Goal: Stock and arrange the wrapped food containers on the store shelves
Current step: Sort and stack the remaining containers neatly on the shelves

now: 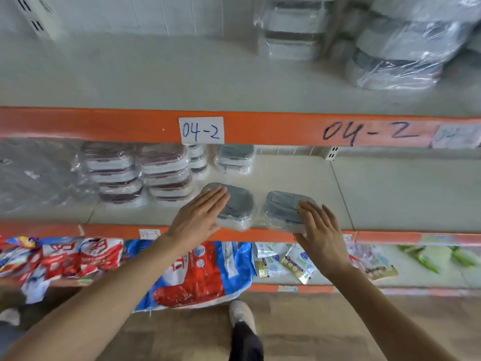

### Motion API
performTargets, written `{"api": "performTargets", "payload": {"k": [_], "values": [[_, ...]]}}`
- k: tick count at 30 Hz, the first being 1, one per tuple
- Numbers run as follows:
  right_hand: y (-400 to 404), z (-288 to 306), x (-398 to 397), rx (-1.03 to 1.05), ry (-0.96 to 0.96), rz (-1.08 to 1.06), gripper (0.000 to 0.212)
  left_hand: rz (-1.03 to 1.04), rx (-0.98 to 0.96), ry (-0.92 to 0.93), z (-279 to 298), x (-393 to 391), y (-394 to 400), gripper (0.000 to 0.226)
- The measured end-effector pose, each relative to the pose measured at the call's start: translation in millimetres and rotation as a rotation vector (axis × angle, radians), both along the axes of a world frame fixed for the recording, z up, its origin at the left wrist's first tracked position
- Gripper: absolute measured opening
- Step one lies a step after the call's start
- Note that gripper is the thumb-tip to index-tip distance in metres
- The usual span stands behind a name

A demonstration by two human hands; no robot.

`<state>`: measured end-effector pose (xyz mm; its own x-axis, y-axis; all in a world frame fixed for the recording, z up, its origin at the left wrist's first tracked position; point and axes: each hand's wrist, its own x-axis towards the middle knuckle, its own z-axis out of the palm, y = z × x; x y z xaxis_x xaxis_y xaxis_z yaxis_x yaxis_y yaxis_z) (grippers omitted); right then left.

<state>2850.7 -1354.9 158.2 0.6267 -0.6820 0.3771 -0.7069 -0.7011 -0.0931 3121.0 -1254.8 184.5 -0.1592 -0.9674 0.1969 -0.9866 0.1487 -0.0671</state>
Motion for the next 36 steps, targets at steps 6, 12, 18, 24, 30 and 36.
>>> {"api": "performTargets", "payload": {"k": [6, 12, 18, 24, 30, 36], "values": [[55, 85, -36, -0.058, -0.061, 0.092, 0.073, -0.024, -0.106, 0.036, 84, -26, 52, 0.083], [65, 168, -52, -0.181, -0.200, 0.129, 0.069, -0.056, -0.297, 0.071, 167, -36, 70, 0.077], [25, 245, -40, -0.254, -0.250, 0.171, 0.055, 0.087, -0.494, 0.319, 237, -33, 46, 0.055], [-48, 272, 12, -0.110, -0.038, 0.147, 0.056, 0.223, -0.424, 0.268, 265, -3, -26, 0.060], [-99, 261, 56, -0.035, 0.176, 0.107, 0.050, 0.208, -0.194, 0.032, 253, 24, -87, 0.064], [-126, 278, 61, 0.050, 0.191, 0.225, 0.037, 0.281, 0.228, 0.316, 258, 47, -110, 0.097]]}}
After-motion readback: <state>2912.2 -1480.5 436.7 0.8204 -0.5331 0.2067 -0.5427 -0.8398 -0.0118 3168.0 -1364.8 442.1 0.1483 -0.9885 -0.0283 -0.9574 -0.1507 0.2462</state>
